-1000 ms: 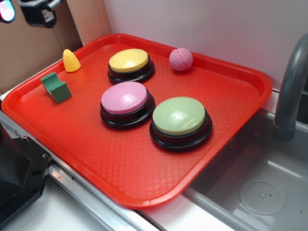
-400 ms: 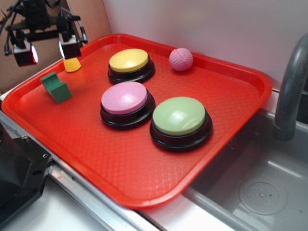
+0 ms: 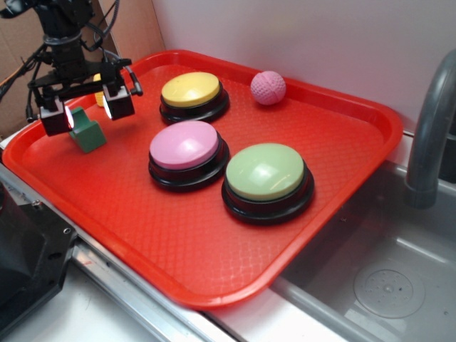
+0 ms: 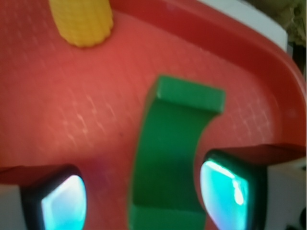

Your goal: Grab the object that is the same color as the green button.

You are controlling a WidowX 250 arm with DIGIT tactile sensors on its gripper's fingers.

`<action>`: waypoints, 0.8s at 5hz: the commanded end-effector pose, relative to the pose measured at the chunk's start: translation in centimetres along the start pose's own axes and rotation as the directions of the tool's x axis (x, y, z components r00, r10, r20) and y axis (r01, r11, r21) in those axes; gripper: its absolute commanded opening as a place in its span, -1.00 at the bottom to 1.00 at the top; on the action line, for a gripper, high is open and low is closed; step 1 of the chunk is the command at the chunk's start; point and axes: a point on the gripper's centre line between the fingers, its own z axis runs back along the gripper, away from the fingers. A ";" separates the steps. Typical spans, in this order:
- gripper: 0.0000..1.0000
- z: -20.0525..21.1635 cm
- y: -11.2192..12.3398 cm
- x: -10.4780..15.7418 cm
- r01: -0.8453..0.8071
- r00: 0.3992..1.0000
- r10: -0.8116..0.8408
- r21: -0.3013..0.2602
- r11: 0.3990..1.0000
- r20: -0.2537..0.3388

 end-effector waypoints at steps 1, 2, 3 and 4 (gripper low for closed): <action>1.00 0.1 3.8 -0.6 -0.017 1.000 0.017 -0.030 0.999 -0.020; 1.00 -0.6 3.3 -0.6 0.010 1.000 -0.011 -0.030 1.000 -0.016; 1.00 -0.8 2.3 -0.4 0.062 0.998 -0.063 -0.045 0.997 -0.012; 1.00 -1.2 2.1 -0.7 0.047 0.998 -0.048 -0.045 0.998 -0.027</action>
